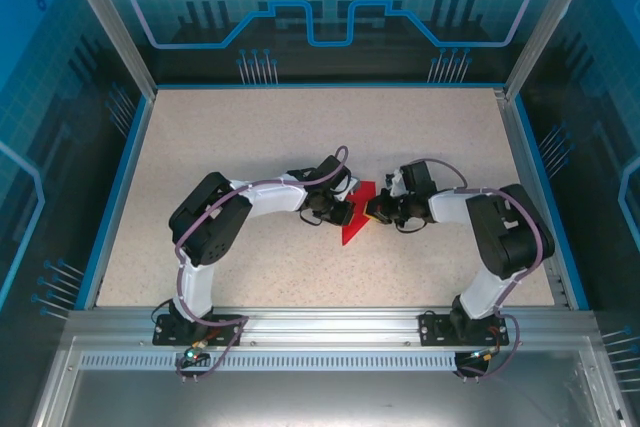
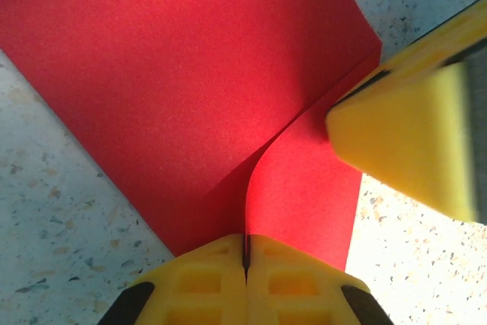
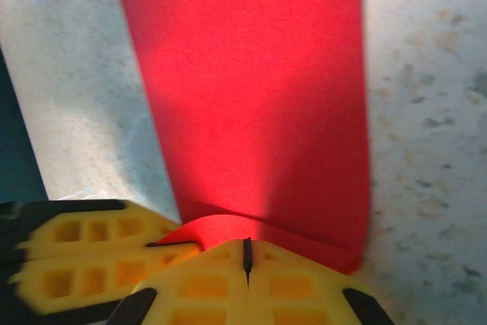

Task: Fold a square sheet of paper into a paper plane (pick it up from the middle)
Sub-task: Fold the triangle a second time at the center of the table.

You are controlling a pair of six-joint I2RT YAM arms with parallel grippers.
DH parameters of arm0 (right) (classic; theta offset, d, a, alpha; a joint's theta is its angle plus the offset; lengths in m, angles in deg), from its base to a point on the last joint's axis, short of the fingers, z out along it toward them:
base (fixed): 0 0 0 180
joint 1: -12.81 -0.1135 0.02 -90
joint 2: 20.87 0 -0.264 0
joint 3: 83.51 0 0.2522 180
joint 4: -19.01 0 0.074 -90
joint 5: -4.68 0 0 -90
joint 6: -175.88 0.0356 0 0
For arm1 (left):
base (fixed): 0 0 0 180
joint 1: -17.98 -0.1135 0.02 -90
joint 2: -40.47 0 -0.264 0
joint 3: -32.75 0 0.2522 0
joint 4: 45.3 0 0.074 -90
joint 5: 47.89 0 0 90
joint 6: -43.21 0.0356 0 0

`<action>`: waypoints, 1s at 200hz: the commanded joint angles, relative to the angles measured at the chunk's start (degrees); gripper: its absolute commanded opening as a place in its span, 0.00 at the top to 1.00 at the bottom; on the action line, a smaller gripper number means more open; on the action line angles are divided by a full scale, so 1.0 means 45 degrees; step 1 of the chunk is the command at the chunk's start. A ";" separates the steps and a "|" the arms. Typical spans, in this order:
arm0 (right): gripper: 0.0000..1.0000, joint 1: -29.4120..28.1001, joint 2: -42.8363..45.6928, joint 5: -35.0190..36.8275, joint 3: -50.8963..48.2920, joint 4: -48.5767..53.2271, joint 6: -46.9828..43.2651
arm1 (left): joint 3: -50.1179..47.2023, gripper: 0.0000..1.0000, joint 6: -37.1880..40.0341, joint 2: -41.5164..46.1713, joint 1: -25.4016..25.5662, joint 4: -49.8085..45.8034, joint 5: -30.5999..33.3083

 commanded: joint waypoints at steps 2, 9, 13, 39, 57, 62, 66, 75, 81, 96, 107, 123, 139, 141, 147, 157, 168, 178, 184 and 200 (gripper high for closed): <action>1.00 -0.0150 -0.0641 0.0083 0.0132 0.0006 0.0029 | 0.0416 0.92 0.0213 -0.0217 -0.0134 -0.0456 -0.0343; 1.00 -0.0147 -0.0727 0.0255 0.0089 0.0118 -0.0031 | 0.0459 0.90 0.0191 -0.0133 -0.0126 -0.0497 -0.0324; 1.00 -0.0115 -0.0759 0.0338 0.0069 0.0167 -0.0048 | 0.0464 0.87 0.0175 -0.0055 -0.0130 -0.0505 -0.0324; 1.00 -0.0124 -0.0791 0.0792 -0.0026 0.0575 -0.0175 | 0.0666 0.64 0.0104 0.0713 -0.0218 -0.0793 0.0179; 1.00 -0.0103 -0.0779 0.0875 -0.0078 0.0577 -0.0069 | 0.0602 0.58 -0.0355 0.1465 -0.0472 -0.0932 0.0560; 1.00 -0.0105 -0.0768 0.0880 -0.0096 0.0531 0.0007 | 0.0570 0.56 -0.0525 0.1650 -0.0533 -0.0951 0.0592; 1.00 -0.0105 -0.0758 0.0897 -0.0122 0.0525 0.0059 | 0.0506 0.56 -0.0642 0.1842 -0.0562 -0.0947 0.0577; 1.00 -0.0100 -0.0752 0.0957 -0.0136 0.0503 0.0176 | 0.0338 0.56 -0.1058 0.2221 -0.0585 -0.0915 0.0580; 1.00 -0.0105 -0.0733 0.0987 -0.0151 0.0489 0.0245 | 0.0243 0.57 -0.1417 0.2398 -0.0589 -0.0916 0.0532; 1.00 -0.0094 -0.0695 0.0998 -0.0176 0.0392 0.0414 | -0.0199 0.66 -0.2428 0.2767 -0.0553 -0.0613 -0.0177; 1.00 -0.0105 -0.0661 0.1012 -0.0207 0.0362 0.0512 | -0.0850 0.73 -0.3537 0.2990 -0.0542 0.0343 -0.1053; 1.00 -0.0100 -0.0655 0.1037 -0.0209 0.0377 0.0527 | -0.1848 0.77 -0.4911 0.3013 -0.0452 0.2115 -0.2648; 1.00 -0.0086 -0.0668 0.0998 -0.0189 0.0435 0.0489 | -0.2507 0.81 -0.6069 0.2867 -0.0375 0.3059 -0.2855; 1.00 -0.0086 -0.0668 0.1007 -0.0200 0.0433 0.0502 | -0.2595 0.81 -0.6211 0.2822 -0.0371 0.3264 -0.2949; 1.00 -0.0076 -0.0685 0.0999 -0.0210 0.0446 0.0481 | -0.2901 0.81 -0.6614 0.2689 -0.0370 0.3948 -0.3228; 1.00 -0.0086 -0.0722 0.1009 -0.0212 0.0434 0.0492 | -0.3199 0.83 -0.7250 0.2399 -0.0387 0.4806 -0.3494; 1.00 -0.0081 -0.0752 0.1002 -0.0197 0.0427 0.0478 | -0.3269 0.85 -0.7687 0.1951 -0.0341 0.5390 -0.3833; 1.00 -0.0096 -0.0786 0.1007 -0.0205 0.0461 0.0479 | -0.3230 0.86 -0.7904 0.1669 -0.0246 0.5629 -0.4029; 1.00 -0.0086 -0.0810 0.1003 -0.0175 0.0482 0.0468 | -0.3248 0.86 -0.7957 0.1575 -0.0176 0.5784 -0.4140; 1.00 -0.0065 -0.0802 0.1020 -0.0228 0.0503 0.0446 | -0.3080 0.86 -0.7819 0.1445 -0.0017 0.5518 -0.4024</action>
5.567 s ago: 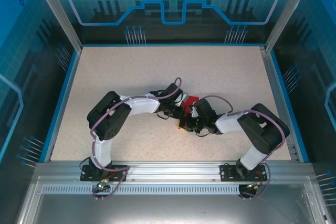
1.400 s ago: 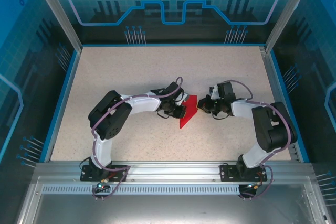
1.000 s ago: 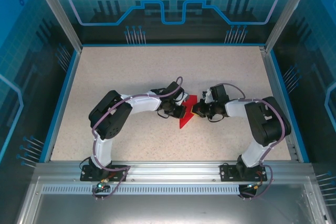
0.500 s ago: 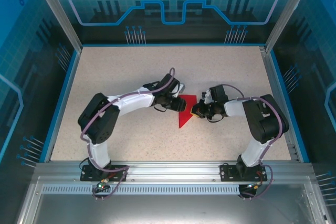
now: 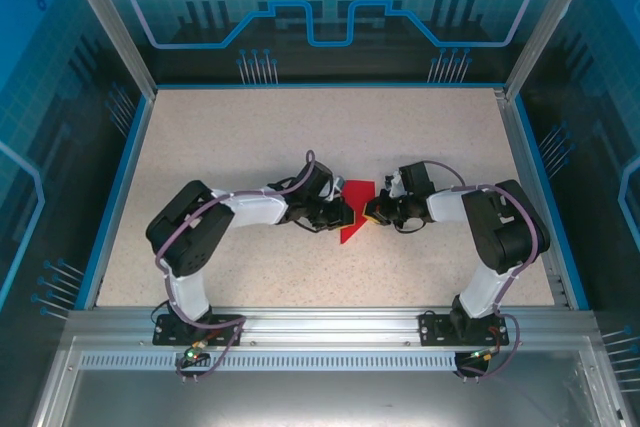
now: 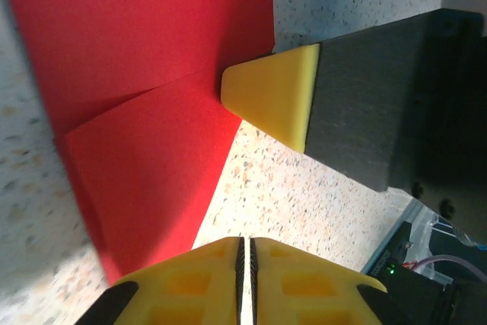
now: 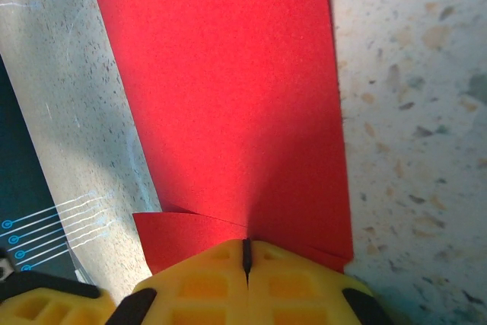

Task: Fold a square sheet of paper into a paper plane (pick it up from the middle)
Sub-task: Fold the triangle a second time at the center of the table.

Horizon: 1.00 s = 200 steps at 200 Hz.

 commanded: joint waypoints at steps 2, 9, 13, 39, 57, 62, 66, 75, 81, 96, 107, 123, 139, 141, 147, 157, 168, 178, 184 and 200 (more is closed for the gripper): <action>1.00 -0.0056 -0.0479 0.1091 -0.0282 0.0722 0.0054 | 0.0077 0.86 -0.0787 -0.0201 0.0308 0.0959 -0.0768; 1.00 -0.0073 -0.0474 0.1091 -0.0282 0.0722 0.0021 | 0.0164 0.86 -0.0650 -0.0215 0.0344 0.0752 -0.0689; 1.00 -0.0071 -0.0480 0.1090 -0.0282 0.0738 0.0028 | 0.0212 0.86 -0.0606 -0.0239 0.0360 0.0617 -0.0644; 1.00 -0.0071 -0.0547 0.1116 -0.0307 0.0733 0.0035 | 0.0502 0.86 -0.0269 -0.0534 0.0366 -0.0134 -0.0521; 1.00 -0.0046 -0.0587 0.1110 -0.0268 0.0780 0.0005 | 0.0504 0.87 -0.0197 -0.0747 0.0355 -0.0499 -0.0356; 1.00 -0.0036 -0.0618 0.1109 -0.0260 0.0799 -0.0001 | 0.0503 0.87 -0.0129 -0.0804 0.0366 -0.0608 -0.0298; 1.00 -0.0021 -0.0627 0.1131 -0.0246 0.0813 -0.0020 | 0.0477 0.87 -0.0089 -0.0848 0.0368 -0.0696 -0.0292; 1.00 -0.0013 -0.0681 0.1115 -0.0243 0.0841 -0.0032 | 0.0448 0.87 -0.0033 -0.0965 0.0371 -0.0850 -0.0236; 1.00 0.0019 -0.0688 0.1110 -0.0250 0.0839 -0.0024 | 0.0394 0.87 0.0018 -0.1024 0.0368 -0.0930 -0.0169; 1.00 0.0044 -0.0721 0.1110 -0.0258 0.0857 -0.0063 | 0.0227 0.88 0.0104 -0.1089 0.0363 -0.1128 0.0038; 1.00 0.0065 -0.0742 0.1090 -0.0280 0.0859 -0.0073 | 0.0079 0.88 0.0162 -0.1060 0.0352 -0.1195 0.0147; 1.00 0.0116 -0.0732 0.1100 -0.0302 0.0884 -0.0104 | -0.0115 0.88 0.0188 -0.0959 0.0348 -0.1260 0.0210; 1.00 0.0170 -0.0711 0.1073 -0.0282 0.0922 -0.0140 | -0.0266 0.88 0.0277 -0.0800 0.0356 -0.1358 0.0267; 1.00 0.0165 -0.0707 0.1071 -0.0282 0.0918 -0.0141 | -0.0270 0.88 0.0296 -0.0768 0.0349 -0.1400 0.0289; 1.00 0.0201 -0.0716 0.1073 -0.0302 0.0946 -0.0170 | -0.0306 0.88 0.0360 -0.0689 0.0356 -0.1479 0.0336; 1.00 0.0206 -0.0700 0.1071 -0.0303 0.0937 -0.0174 | -0.0383 0.88 0.0454 -0.0559 0.0358 -0.1561 0.0362; 1.00 0.0222 -0.0698 0.1071 -0.0322 0.0956 -0.0180 | -0.0450 0.87 0.0516 -0.0467 0.0355 -0.1604 0.0367; 1.00 0.0227 -0.0705 0.1071 -0.0332 0.0966 -0.0206 | -0.0473 0.87 0.0575 -0.0450 0.0357 -0.1604 0.0298; 1.00 0.0241 -0.0713 0.1055 -0.0310 0.0966 -0.0199 | -0.0458 0.87 0.0612 -0.0445 0.0357 -0.1656 0.0272; 1.00 0.0252 -0.0746 0.1050 -0.0305 0.0998 -0.0212 | -0.0544 0.87 0.0666 -0.0373 0.0347 -0.1875 0.0368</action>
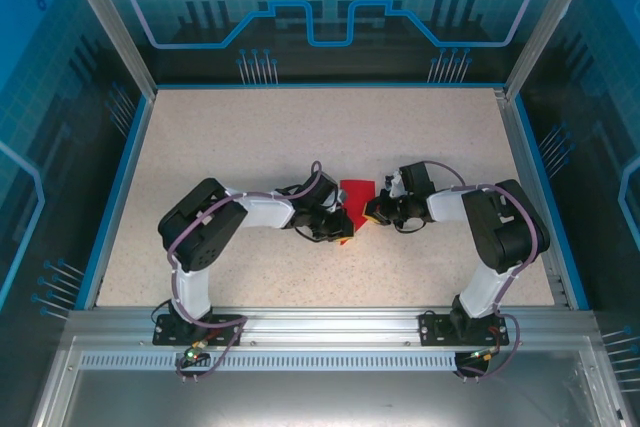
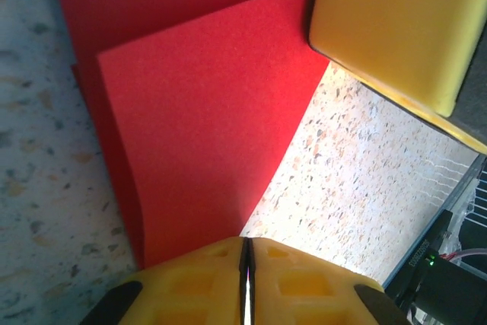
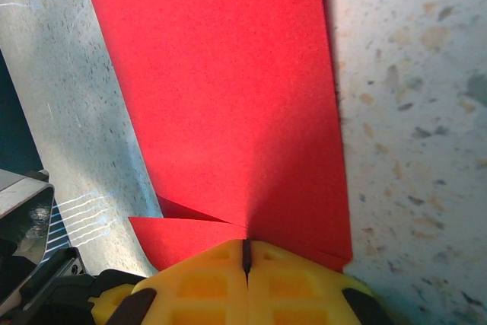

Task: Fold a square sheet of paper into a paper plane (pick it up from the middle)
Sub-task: Fold the triangle a second time at the center of the table.

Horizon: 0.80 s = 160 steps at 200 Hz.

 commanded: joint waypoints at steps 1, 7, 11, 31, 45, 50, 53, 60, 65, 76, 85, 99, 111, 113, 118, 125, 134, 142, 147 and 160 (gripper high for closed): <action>1.00 0.0193 -0.0682 0.1143 -0.0294 0.1002 -0.0201 | -0.0426 0.87 0.0409 0.0330 0.0002 -0.1194 0.0326; 1.00 0.0202 -0.0699 0.1134 -0.0304 0.1019 -0.0202 | -0.0472 0.87 0.0430 0.0376 0.0006 -0.1253 0.0369; 1.00 0.0200 -0.0694 0.1143 -0.0316 0.1020 -0.0214 | -0.0511 0.87 0.0469 0.0396 0.0004 -0.1283 0.0397; 1.00 0.0221 -0.0733 0.1135 -0.0287 0.1020 -0.0204 | -0.0596 0.87 0.0607 0.0498 0.0010 -0.1546 0.0468; 1.00 0.0217 -0.0753 0.1118 -0.0273 0.1049 -0.0224 | -0.0714 0.88 0.0687 0.0575 0.0008 -0.1714 0.0490; 1.00 0.0226 -0.0752 0.1114 -0.0268 0.1068 -0.0238 | -0.0782 0.88 0.0696 0.0609 0.0015 -0.1752 0.0499; 1.00 0.0222 -0.0749 0.1126 -0.0271 0.1077 -0.0243 | -0.0817 0.88 0.0710 0.0621 0.0006 -0.1780 0.0522; 1.00 0.0224 -0.0742 0.1125 -0.0262 0.1095 -0.0243 | -0.0911 0.88 0.0712 0.0644 -0.0001 -0.1837 0.0530; 1.00 0.0227 -0.0754 0.1114 -0.0244 0.1115 -0.0262 | -0.0978 0.88 0.0712 0.0681 -0.0010 -0.1852 0.0546; 1.00 0.0231 -0.0760 0.1135 -0.0244 0.1134 -0.0275 | -0.1100 0.88 0.0745 0.0718 -0.0029 -0.1970 0.0548; 1.00 0.0228 -0.0768 0.1115 -0.0220 0.1166 -0.0289 | -0.1226 0.89 0.0760 0.0742 -0.0028 -0.2046 0.0540; 1.00 0.0246 -0.0768 0.1114 -0.0217 0.1174 -0.0288 | -0.1426 0.89 0.0788 0.0762 -0.0030 -0.2100 0.0537; 1.00 0.0245 -0.0774 0.1104 -0.0186 0.1229 -0.0318 | -0.1574 0.89 0.0816 0.0782 -0.0039 -0.2212 0.0528; 1.00 0.0236 -0.0778 0.1097 -0.0185 0.1233 -0.0325 | -0.1602 0.89 0.0821 0.0782 -0.0038 -0.2213 0.0538; 1.00 0.0258 -0.0771 0.1095 -0.0181 0.1235 -0.0322 | -0.1659 0.89 0.0819 0.0787 -0.0038 -0.2232 0.0554; 1.00 0.0247 -0.0770 0.1094 -0.0180 0.1244 -0.0321 | -0.1736 0.90 0.0825 0.0792 -0.0043 -0.2280 0.0589; 1.00 0.0237 -0.0791 0.1076 -0.0134 0.1271 -0.0302 | -0.1809 0.90 0.0839 0.0820 -0.0067 -0.2301 0.0622; 1.00 0.0238 -0.0802 0.1037 -0.0127 0.1265 -0.0326 | -0.1843 0.90 0.0829 0.0853 -0.0065 -0.2291 0.0626; 1.00 0.0239 -0.0804 0.1021 -0.0126 0.1273 -0.0324 | -0.1853 0.90 0.0801 0.0878 -0.0062 -0.2291 0.0628; 1.00 0.0235 -0.0838 0.0986 -0.0107 0.1274 -0.0326 | -0.1857 0.90 0.0790 0.1051 -0.0062 -0.2254 0.0588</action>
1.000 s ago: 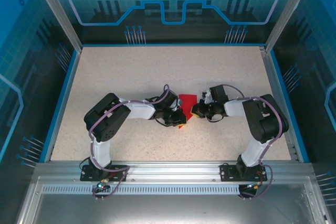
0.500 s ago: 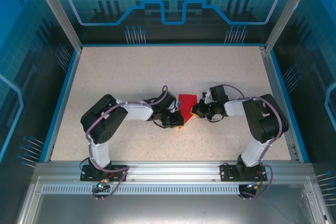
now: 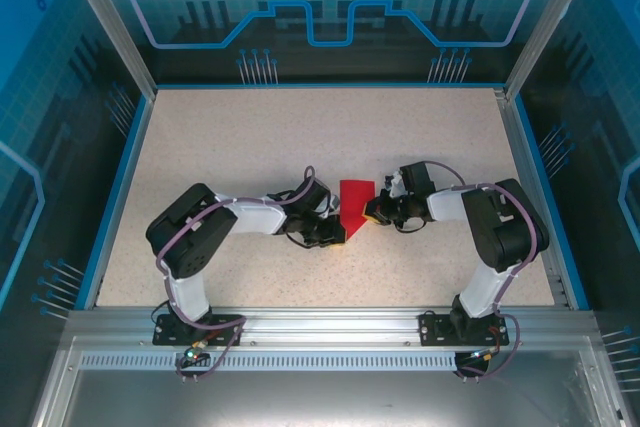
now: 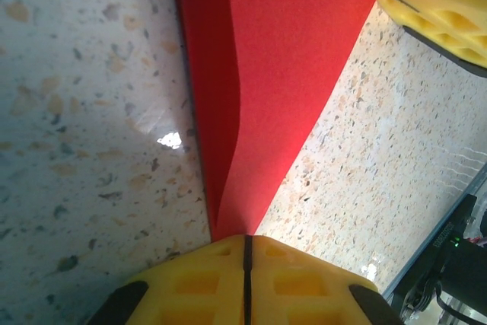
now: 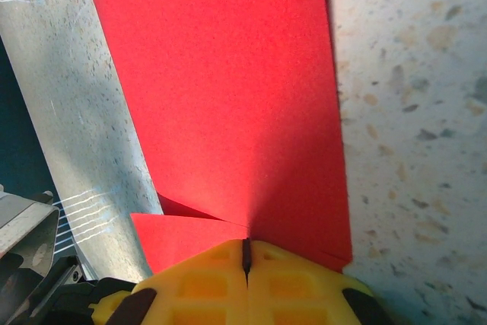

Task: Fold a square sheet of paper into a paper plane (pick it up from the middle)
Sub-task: Fold the triangle a second time at the center of the table.

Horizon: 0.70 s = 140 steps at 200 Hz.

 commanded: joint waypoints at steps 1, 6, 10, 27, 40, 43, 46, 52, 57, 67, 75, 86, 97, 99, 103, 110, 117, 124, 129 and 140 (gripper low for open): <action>1.00 0.0168 -0.0722 0.1210 -0.0155 0.1235 -0.0222 | -0.0666 0.90 0.0387 0.0101 -0.0030 -0.2039 0.0344; 1.00 0.0171 -0.0724 0.1210 -0.0158 0.1234 -0.0221 | -0.0646 0.90 0.0369 0.0215 -0.0037 -0.2046 0.0321; 1.00 0.0174 -0.0722 0.1207 -0.0155 0.1235 -0.0222 | -0.0631 0.90 0.0321 0.0317 -0.0032 -0.2006 0.0293; 1.00 0.0182 -0.0706 0.1225 -0.0155 0.1218 -0.0204 | -0.0398 0.90 0.0089 0.0841 -0.0077 -0.1546 0.0000; 1.00 0.0176 -0.0717 0.1208 -0.0126 0.1196 -0.0200 | 0.0045 0.89 0.0084 0.1250 -0.0073 -0.1459 -0.0104; 1.00 0.0182 -0.0720 0.1211 -0.0135 0.1186 -0.0195 | 0.0148 0.89 0.0117 0.1314 -0.0068 -0.1461 -0.0105; 1.00 0.0176 -0.0720 0.1211 -0.0136 0.1195 -0.0192 | 0.0258 0.88 0.0136 0.1392 -0.0070 -0.1459 -0.0086; 1.00 0.0180 -0.0716 0.1223 -0.0121 0.1196 -0.0170 | 0.0468 0.87 0.0137 0.1503 -0.0078 -0.1444 -0.0010; 1.00 0.0175 -0.0721 0.1232 -0.0133 0.1174 -0.0149 | 0.0616 0.86 0.0124 0.1529 -0.0073 -0.1357 0.0061; 1.00 0.0181 -0.0749 0.1225 -0.0136 0.1115 -0.0115 | 0.0905 0.84 -0.0058 0.1415 -0.0085 -0.0984 0.0078; 1.00 0.0183 -0.0764 0.1229 -0.0104 0.1095 -0.0091 | 0.1241 0.84 -0.0252 0.1126 -0.0087 -0.0706 -0.0055; 1.00 0.0183 -0.0789 0.1202 -0.0095 0.1137 -0.0103 | 0.1750 0.85 -0.0460 0.0594 -0.0088 -0.0493 -0.0289; 1.00 0.0168 -0.0761 0.1198 -0.0097 0.1137 -0.0102 | 0.2122 0.85 -0.0628 0.0074 -0.0072 -0.0367 -0.0314; 1.00 0.0170 -0.0768 0.1179 -0.0097 0.1137 -0.0102 | 0.2184 0.85 -0.0629 -0.0031 -0.0068 -0.0361 -0.0294; 1.00 0.0170 -0.0755 0.1186 -0.0097 0.1127 -0.0095 | 0.2280 0.85 -0.0679 -0.0180 -0.0076 -0.0363 -0.0216; 1.00 0.0183 -0.0744 0.1186 -0.0097 0.1135 -0.0083 | 0.2416 0.85 -0.0723 -0.0485 -0.0101 -0.0429 -0.0067; 1.00 0.0171 -0.0747 0.1186 -0.0097 0.1129 -0.0074 | 0.2478 0.86 -0.0781 -0.0742 -0.0099 -0.0424 0.0027; 1.00 0.0181 -0.0741 0.1160 -0.0064 0.1121 -0.0066 | 0.2484 0.87 -0.0860 -0.0937 -0.0089 -0.0469 0.0117; 1.00 0.0173 -0.0734 0.1133 -0.0052 0.1103 -0.0074 | 0.2465 0.88 -0.0905 -0.1032 -0.0098 -0.0528 0.0173; 1.00 0.0178 -0.0693 0.1137 -0.0049 0.1118 -0.0072 | 0.2260 0.88 -0.0911 -0.1125 -0.0098 -0.0601 0.0302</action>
